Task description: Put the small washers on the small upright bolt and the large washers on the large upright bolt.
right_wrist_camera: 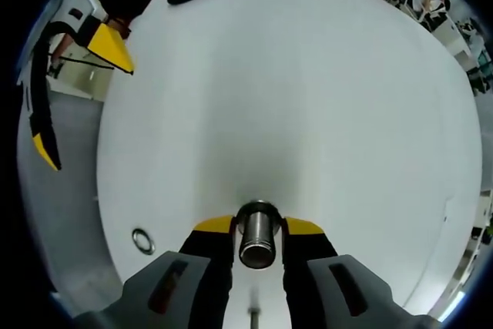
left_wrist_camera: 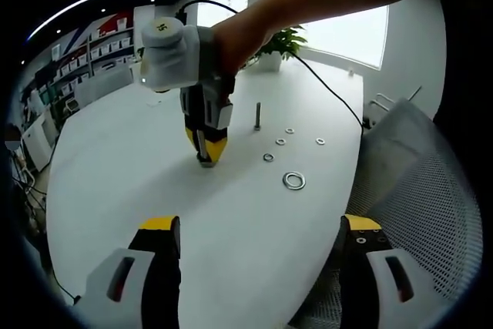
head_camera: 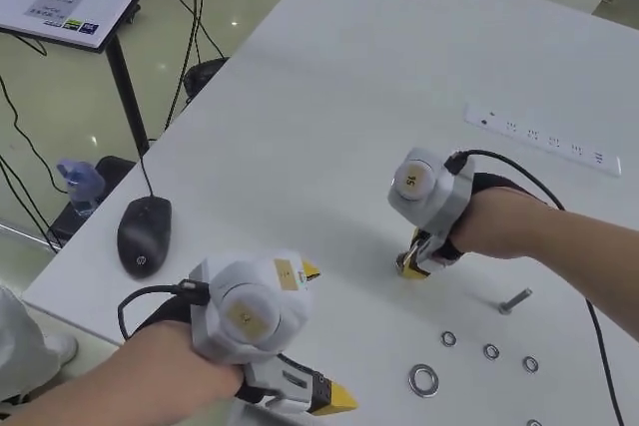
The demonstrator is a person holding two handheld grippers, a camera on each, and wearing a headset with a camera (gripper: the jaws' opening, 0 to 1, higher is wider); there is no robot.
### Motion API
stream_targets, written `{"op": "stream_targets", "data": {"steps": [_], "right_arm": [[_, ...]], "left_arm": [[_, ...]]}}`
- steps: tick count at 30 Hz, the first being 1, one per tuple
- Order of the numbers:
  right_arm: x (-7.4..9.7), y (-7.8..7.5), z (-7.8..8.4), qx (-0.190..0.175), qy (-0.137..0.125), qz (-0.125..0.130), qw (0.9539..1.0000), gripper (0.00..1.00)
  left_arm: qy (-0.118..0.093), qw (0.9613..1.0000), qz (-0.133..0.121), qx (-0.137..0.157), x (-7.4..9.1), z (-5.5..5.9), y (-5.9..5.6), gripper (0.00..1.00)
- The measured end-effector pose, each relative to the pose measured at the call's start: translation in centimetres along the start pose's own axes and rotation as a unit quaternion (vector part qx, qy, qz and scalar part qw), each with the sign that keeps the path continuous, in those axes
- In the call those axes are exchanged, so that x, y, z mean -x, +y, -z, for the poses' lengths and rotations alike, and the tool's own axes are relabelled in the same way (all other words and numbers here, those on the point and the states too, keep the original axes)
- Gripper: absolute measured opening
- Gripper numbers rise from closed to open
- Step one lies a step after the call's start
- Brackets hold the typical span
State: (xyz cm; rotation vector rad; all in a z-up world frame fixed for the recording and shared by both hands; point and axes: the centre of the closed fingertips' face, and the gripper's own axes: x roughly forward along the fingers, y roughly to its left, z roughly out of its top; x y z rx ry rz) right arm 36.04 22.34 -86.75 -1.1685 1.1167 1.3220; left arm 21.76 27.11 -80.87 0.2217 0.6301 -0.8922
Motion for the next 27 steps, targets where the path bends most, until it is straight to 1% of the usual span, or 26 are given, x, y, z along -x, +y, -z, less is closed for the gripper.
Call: {"op": "stream_targets", "data": {"steps": [4, 8, 15, 17, 22, 27], "right_arm": [[-0.1, 0.0, 0.0, 0.003, -0.002, 0.0, 1.0, 0.25], [-0.2, -0.1, -0.2, 0.005, -0.008, 0.001, 1.0, 0.33], [0.5, -0.2, -0.1, 0.003, -0.014, 0.0, 0.9999, 0.34], [1.0, -0.2, 0.0, 0.005, -0.013, 0.004, 0.9999, 0.34], [2.5, 0.0, -0.1, -0.002, -0.029, 0.007, 0.9995, 0.34], [4.1, 0.1, 0.0, -0.009, -0.046, 0.016, 0.9988, 0.34]], "left_arm": [[-0.001, 1.0, 0.0, 0.004, 0.1, 0.0, 0.0, 0.85], [0.002, 1.0, 0.001, 0.002, 0.1, 0.1, 0.0, 0.85], [0.001, 1.0, 0.0, 0.001, 0.3, 0.0, 0.3, 0.85], [0.002, 1.0, -0.001, 0.001, 0.3, -0.2, 0.3, 0.85], [-0.003, 1.0, -0.001, -0.002, 0.3, -0.5, 0.1, 0.86], [-0.006, 1.0, 0.004, -0.006, 0.1, -0.9, -0.2, 0.86]]}}
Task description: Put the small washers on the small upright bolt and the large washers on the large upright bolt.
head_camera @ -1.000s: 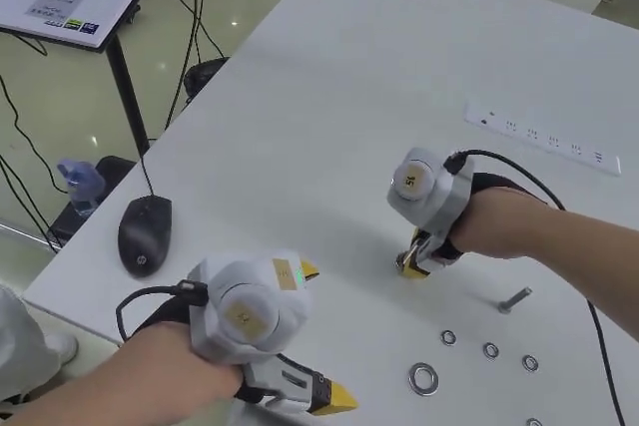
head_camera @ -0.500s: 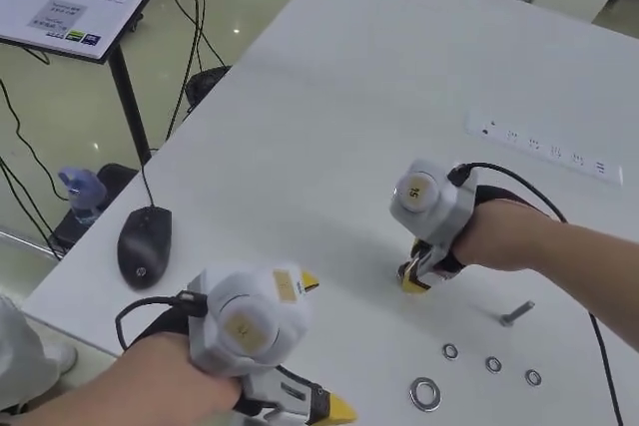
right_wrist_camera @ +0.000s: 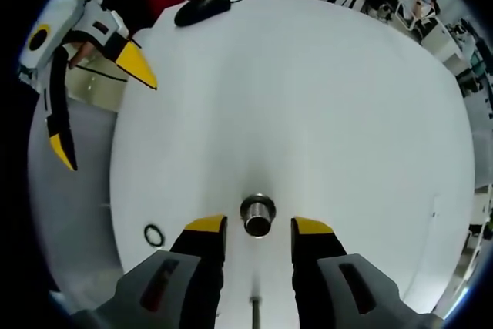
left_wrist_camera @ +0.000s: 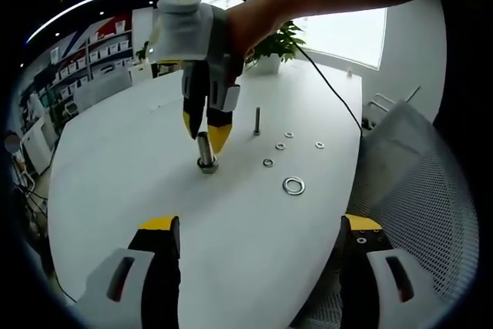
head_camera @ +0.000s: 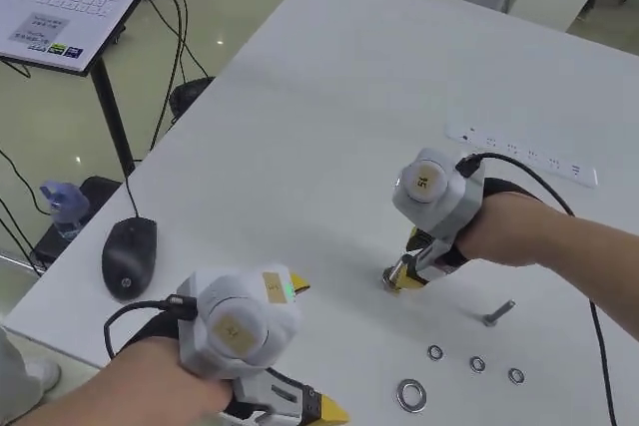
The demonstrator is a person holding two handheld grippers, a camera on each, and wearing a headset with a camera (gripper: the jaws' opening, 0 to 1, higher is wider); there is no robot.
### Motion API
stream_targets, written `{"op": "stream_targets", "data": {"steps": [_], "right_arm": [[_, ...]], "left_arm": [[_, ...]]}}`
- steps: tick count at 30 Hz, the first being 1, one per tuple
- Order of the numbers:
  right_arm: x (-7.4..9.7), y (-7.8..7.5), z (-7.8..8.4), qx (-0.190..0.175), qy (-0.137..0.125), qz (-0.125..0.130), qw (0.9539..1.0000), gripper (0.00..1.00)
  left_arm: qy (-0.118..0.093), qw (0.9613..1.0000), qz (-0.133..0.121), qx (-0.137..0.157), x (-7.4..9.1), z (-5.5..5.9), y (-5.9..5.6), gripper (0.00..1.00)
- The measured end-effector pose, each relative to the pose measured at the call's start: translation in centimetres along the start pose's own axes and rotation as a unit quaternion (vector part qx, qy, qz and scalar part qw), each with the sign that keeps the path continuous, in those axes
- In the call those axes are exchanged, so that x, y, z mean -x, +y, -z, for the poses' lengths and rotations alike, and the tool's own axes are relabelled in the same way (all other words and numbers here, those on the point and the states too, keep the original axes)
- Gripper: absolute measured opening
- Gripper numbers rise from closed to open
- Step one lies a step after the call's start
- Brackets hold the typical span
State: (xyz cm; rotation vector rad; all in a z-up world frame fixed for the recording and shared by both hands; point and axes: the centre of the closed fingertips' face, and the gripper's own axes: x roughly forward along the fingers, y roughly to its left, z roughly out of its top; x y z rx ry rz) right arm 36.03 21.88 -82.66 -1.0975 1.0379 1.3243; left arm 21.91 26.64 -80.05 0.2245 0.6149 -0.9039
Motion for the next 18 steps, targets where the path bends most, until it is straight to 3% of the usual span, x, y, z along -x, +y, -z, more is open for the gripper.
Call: {"op": "stream_targets", "data": {"steps": [4, 6, 11, 18], "right_arm": [[1.1, 0.5, 0.0, 0.004, -0.011, 0.006, 0.9999, 0.34], [1.7, 1.0, -0.7, 0.027, -0.038, 0.01, 0.9989, 0.33], [2.6, 2.3, 0.3, 0.029, -0.024, 0.008, 0.9993, 0.34], [3.3, 4.3, 1.2, 0.037, -0.033, 0.006, 0.9988, 0.36]], "left_arm": [[0.005, 1.0, 0.002, -0.007, 0.0, -0.3, -0.3, 0.86], [0.0, 0.9999, 0.0, -0.014, 0.3, -0.9, -0.3, 0.86], [-0.005, 0.9999, -0.002, -0.014, 0.5, -1.3, -0.4, 0.86], [0.0, 0.9999, -0.005, -0.013, 0.6, -0.8, -0.6, 0.86]]}}
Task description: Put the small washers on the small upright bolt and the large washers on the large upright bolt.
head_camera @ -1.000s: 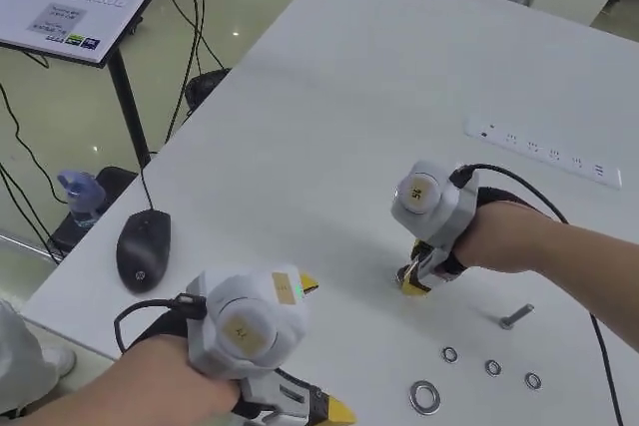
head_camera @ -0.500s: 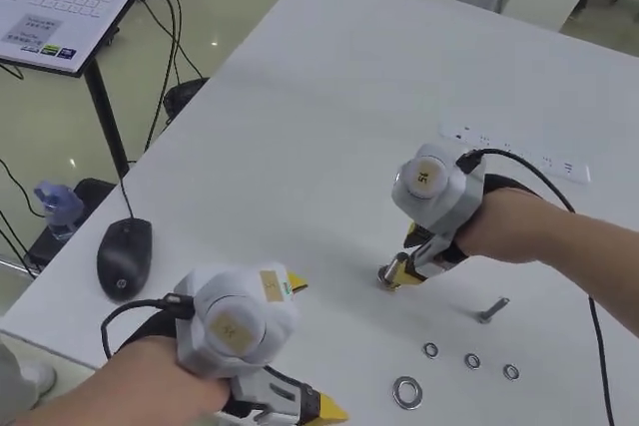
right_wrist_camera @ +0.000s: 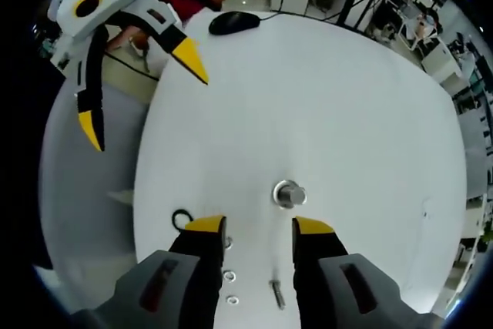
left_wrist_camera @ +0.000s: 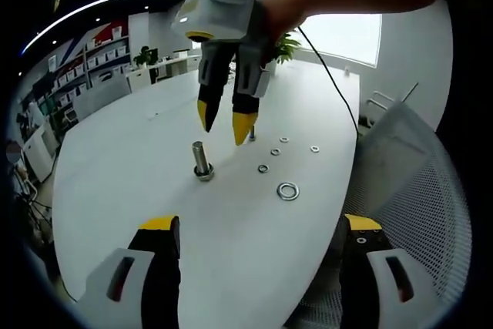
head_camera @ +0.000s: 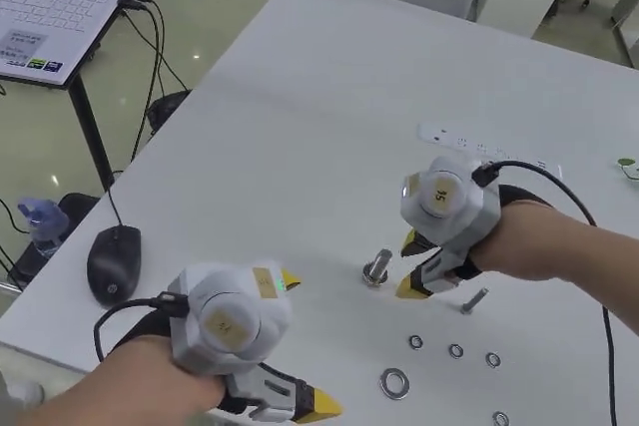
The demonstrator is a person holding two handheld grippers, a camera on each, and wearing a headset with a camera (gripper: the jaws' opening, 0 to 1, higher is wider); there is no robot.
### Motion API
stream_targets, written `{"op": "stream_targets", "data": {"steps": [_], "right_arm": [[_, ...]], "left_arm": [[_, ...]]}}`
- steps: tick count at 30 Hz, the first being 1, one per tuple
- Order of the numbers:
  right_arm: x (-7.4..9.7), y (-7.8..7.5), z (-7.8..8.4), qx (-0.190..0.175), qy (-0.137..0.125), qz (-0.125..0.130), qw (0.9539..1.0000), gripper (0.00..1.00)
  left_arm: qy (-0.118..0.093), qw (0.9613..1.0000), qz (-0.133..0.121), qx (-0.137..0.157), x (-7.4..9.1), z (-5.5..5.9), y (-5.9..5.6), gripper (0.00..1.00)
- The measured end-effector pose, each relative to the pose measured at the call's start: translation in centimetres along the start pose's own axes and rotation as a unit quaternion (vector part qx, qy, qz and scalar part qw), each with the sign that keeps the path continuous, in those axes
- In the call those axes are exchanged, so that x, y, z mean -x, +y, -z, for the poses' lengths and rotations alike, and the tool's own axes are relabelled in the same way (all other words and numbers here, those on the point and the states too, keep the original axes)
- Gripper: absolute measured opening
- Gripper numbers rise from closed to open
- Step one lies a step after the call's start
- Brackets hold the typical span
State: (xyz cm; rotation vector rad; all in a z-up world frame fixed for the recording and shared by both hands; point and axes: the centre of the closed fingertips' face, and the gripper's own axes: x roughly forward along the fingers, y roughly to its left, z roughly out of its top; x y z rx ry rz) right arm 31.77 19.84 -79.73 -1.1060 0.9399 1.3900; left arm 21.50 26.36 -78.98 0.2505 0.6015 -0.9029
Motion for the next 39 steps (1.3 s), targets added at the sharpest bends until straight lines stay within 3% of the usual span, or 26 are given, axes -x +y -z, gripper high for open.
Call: {"op": "stream_targets", "data": {"steps": [7, 13, 22, 28, 39], "right_arm": [[0.6, 2.1, 0.7, -0.005, -0.01, -0.009, 0.9999, 0.39], [1.0, 3.9, 0.8, -0.014, -0.033, -0.015, 0.9992, 0.41], [0.9, 6.6, 2.3, 0.007, -0.02, -0.017, 0.9996, 0.41], [0.9, 8.4, 2.4, 0.021, -0.025, -0.019, 0.9993, 0.41], [-0.7, 9.9, 2.9, 0.013, -0.031, -0.022, 0.9992, 0.41]], "left_arm": [[-0.007, 1.0, 0.0, 0.002, 0.0, -0.7, 0.0, 0.86], [-0.007, 1.0, 0.003, -0.002, -0.2, -0.9, 0.1, 0.86], [-0.01, 0.9999, 0.005, -0.004, -0.3, -1.3, -0.1, 0.86], [-0.009, 0.9999, 0.006, -0.004, -0.2, -1.0, -0.3, 0.86], [-0.011, 0.9999, 0.006, -0.003, -0.2, -1.1, -0.8, 0.88]]}}
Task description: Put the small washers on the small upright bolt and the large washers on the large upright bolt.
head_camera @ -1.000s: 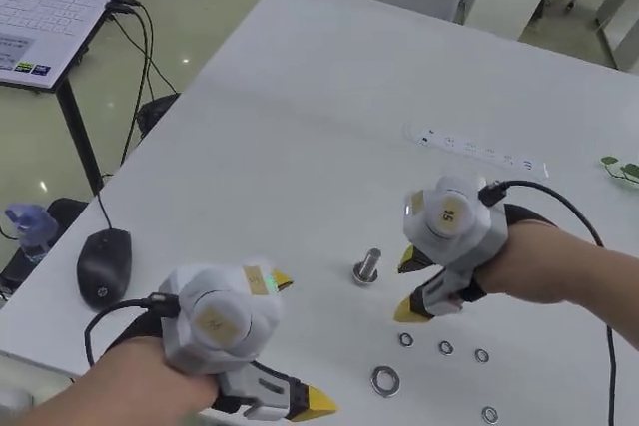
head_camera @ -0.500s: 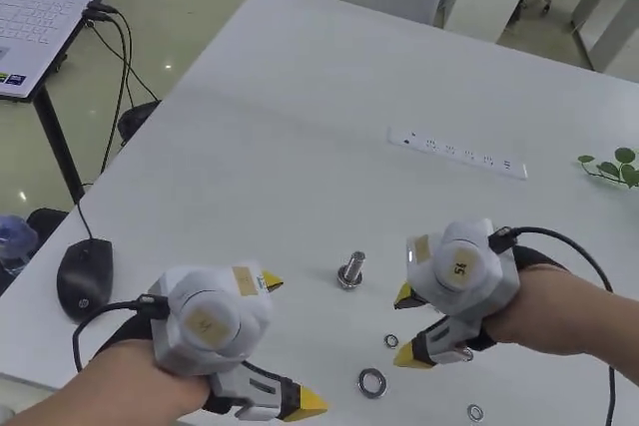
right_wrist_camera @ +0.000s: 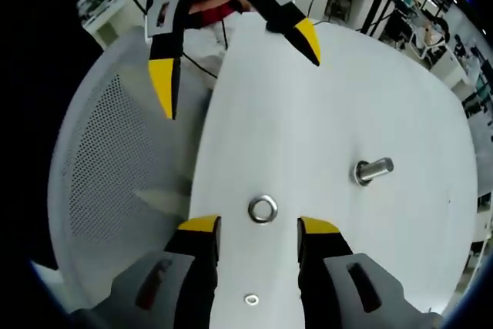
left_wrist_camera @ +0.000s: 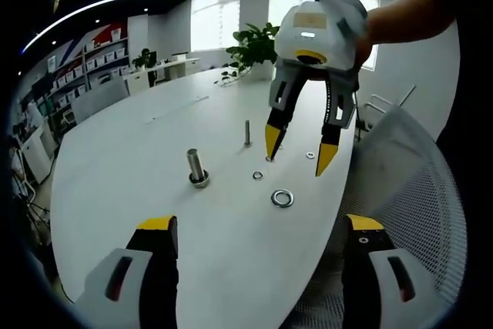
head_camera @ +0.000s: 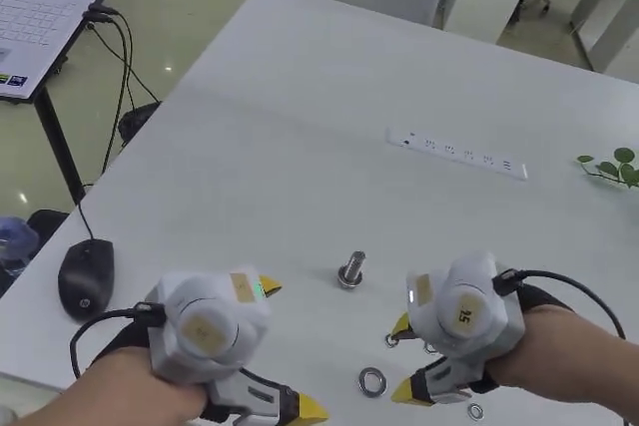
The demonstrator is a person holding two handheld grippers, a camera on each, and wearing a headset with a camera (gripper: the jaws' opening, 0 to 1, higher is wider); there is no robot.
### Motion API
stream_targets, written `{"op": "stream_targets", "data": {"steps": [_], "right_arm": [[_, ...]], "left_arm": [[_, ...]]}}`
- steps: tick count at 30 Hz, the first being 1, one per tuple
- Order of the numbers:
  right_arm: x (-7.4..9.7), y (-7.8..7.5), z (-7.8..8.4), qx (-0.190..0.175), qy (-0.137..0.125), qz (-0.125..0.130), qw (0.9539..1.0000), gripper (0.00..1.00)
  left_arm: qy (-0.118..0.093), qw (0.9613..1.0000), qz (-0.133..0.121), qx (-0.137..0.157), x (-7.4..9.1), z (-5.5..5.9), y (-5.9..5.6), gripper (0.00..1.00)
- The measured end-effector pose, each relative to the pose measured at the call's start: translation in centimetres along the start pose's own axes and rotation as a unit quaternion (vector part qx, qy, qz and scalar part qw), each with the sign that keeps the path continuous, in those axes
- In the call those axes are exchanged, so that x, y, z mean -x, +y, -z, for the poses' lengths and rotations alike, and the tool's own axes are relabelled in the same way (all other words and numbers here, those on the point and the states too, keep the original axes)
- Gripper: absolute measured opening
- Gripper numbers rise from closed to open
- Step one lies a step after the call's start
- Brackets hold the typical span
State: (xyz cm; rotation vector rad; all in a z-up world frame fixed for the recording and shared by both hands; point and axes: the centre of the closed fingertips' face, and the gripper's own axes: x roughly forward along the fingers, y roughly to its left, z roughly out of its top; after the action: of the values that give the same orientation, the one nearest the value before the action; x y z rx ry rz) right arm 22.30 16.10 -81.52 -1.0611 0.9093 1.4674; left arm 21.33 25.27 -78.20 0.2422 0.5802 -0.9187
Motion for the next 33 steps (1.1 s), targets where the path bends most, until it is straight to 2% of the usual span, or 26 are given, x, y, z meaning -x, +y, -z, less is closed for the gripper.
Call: {"op": "stream_targets", "data": {"steps": [3, 6, 15, 22, 33], "right_arm": [[-0.6, -0.1, 0.1, -0.006, -0.006, 0.002, 1.0, 0.41], [-1.3, -0.2, 0.4, -0.006, -0.001, 0.003, 1.0, 0.41], [-3.4, -0.6, 0.7, -0.005, 0.003, 0.009, 0.9999, 0.4], [-4.9, -0.8, 1.4, -0.009, 0.011, 0.009, 0.9999, 0.39], [-5.7, -0.8, 1.8, -0.01, 0.02, 0.008, 0.9997, 0.37]], "left_arm": [[-0.001, 1.0, 0.002, 0.0, 0.0, -0.1, -0.1, 0.89], [0.0, 1.0, 0.002, -0.001, 0.0, -0.1, -0.1, 0.9], [0.009, 0.9999, 0.009, -0.005, -0.2, 0.4, -0.5, 0.92], [0.001, 0.9999, 0.012, 0.001, -0.1, 0.1, -0.7, 0.93], [-0.005, 0.9998, 0.017, -0.001, -0.1, 0.2, -1.2, 0.96]]}}
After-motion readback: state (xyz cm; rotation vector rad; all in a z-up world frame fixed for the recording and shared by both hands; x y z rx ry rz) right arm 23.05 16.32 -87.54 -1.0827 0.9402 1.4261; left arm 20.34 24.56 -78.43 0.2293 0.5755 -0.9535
